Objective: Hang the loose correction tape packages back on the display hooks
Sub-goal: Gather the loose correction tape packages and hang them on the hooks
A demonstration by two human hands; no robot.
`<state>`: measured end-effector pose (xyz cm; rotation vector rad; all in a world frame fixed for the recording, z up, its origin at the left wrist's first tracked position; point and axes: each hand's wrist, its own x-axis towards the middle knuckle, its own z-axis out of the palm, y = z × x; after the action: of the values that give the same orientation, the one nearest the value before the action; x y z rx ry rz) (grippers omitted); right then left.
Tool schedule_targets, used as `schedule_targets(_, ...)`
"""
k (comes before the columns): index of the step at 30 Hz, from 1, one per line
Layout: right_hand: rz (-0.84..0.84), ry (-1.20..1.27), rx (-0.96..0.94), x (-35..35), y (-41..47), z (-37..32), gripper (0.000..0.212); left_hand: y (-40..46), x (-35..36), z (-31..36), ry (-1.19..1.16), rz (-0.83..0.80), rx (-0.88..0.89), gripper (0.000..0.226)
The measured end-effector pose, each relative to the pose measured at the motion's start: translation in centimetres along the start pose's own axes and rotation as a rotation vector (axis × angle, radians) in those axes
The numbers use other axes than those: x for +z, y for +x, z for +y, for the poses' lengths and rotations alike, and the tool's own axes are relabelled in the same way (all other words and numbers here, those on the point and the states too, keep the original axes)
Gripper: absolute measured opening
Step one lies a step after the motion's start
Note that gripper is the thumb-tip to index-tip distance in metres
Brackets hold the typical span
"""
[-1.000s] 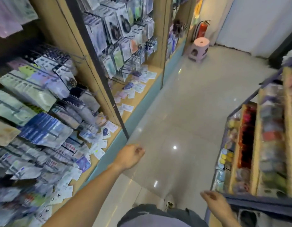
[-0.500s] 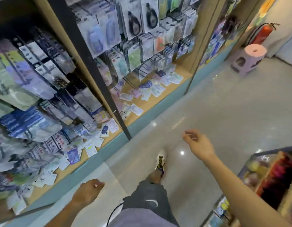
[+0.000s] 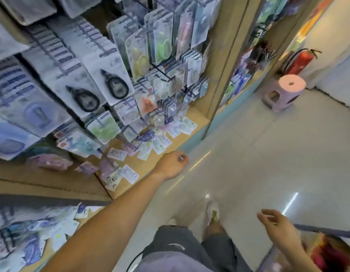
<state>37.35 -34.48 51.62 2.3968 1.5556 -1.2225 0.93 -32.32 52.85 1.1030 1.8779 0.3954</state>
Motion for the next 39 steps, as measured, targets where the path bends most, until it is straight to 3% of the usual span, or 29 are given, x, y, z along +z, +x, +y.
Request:
schedule_targets(3,-0.007,-0.061,-0.071,-1.4,7.4,-3.5,0.026,5.7,0.9,2.4,0.016,0.038,0.028,0.028)
schedule_targets(5,-0.059,-0.124,-0.15,-0.7,12.9,-6.5,0.026,8.7,2.2,1.3,0.017,0.072,-0.046,0.03)
schedule_targets(9,-0.24,-0.182,-0.318,4.2,23.2,-14.6,0.032,13.5,5.7,-6.1,-0.047,0.181,-0.305,0.065)
schedule_targets(11,-0.291,-0.242,-0.457,8.1,27.1,-19.2,0.035,15.8,6.9,-9.6,-0.083,0.23,-0.402,0.075)
schedule_targets(15,-0.317,-0.346,-0.794,18.0,33.5,-26.8,0.044,21.7,7.9,-14.7,-0.032,0.389,-0.445,0.066)
schedule_targets(20,-0.33,-0.43,-1.077,32.3,41.3,-30.3,0.052,32.0,11.4,-24.1,0.162,0.603,-0.452,0.063)
schedule_targets(24,-0.239,-0.403,-1.235,42.0,46.5,-33.1,0.05,38.3,13.4,-30.4,0.241,0.765,-0.445,0.056)
schedule_targets(29,-0.022,-0.509,-1.459,49.7,50.3,-38.4,0.045,43.6,15.4,-35.5,0.435,0.834,-0.385,0.072)
schedule_targets(33,0.232,-0.805,-1.5,52.1,51.2,-39.6,0.045,45.6,16.5,-37.3,0.447,0.835,-0.366,0.063)
schedule_targets(39,0.205,-0.539,-1.388,52.3,51.2,-40.8,0.042,43.6,17.1,-37.5,0.392,0.9,-0.298,0.066)
